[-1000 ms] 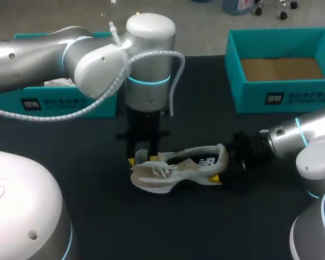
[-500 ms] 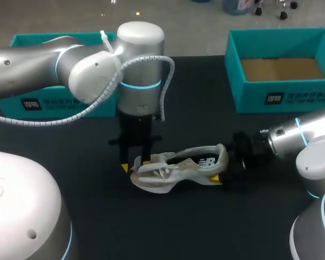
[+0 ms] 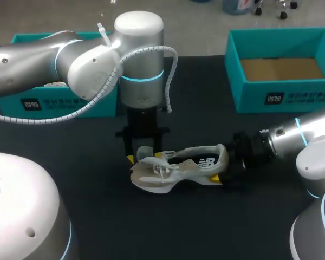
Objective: Take the shoe out of the shoebox, open the shoe tongue, remove and reinsert the insole, then place the shoe into the shoebox
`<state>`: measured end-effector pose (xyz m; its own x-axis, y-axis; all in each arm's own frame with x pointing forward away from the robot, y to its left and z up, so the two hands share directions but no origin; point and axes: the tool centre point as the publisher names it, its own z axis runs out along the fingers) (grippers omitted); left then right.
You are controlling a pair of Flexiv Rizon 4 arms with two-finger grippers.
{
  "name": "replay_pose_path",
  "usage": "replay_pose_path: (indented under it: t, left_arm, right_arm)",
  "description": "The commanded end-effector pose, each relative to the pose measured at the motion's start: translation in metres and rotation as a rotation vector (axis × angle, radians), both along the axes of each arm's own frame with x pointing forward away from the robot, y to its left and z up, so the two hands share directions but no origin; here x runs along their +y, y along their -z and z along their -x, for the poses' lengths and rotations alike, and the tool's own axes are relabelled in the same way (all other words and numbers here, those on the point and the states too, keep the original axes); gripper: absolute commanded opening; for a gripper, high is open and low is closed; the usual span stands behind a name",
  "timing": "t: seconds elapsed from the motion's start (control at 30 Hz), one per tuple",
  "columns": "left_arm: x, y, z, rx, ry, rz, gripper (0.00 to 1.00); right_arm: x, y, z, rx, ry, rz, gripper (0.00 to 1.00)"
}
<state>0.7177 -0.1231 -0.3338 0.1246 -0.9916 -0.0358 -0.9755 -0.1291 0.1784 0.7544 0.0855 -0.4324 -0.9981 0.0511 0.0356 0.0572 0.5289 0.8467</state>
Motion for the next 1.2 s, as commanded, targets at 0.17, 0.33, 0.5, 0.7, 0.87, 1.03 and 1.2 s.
replay_pose_path:
  t: [0.17,0.33,0.5,0.7,0.87,1.03,1.2]
  left_arm:
    - [-0.004,-0.018,-0.001,-0.059,0.095,0.082,0.96]
    - [-0.012,-0.026,-0.007,-0.077,0.156,0.133,1.00]
    - [-0.024,-0.037,-0.016,-0.091,0.263,0.182,1.00]
    - [-0.042,-0.048,-0.030,-0.063,0.531,0.209,1.00]
    - [-0.052,-0.063,-0.038,0.006,0.923,0.210,1.00]
    - [-0.063,-0.075,-0.039,-0.049,1.356,0.147,1.00]
    - [-0.077,-0.091,-0.039,-0.173,1.619,0.141,1.00]
  right_arm:
    - [0.003,0.005,0.001,0.000,0.001,0.003,0.13]
    - [0.003,0.005,0.001,0.000,0.001,0.003,0.14]
    - [0.003,0.005,0.001,0.000,0.001,0.003,0.15]
    - [0.003,0.005,0.001,0.000,0.001,0.003,0.15]
    - [0.003,0.005,0.001,0.000,0.001,0.003,0.15]
    - [0.003,0.005,0.001,0.000,0.001,0.003,0.16]
    - [0.003,0.005,0.001,0.000,0.001,0.003,0.16]
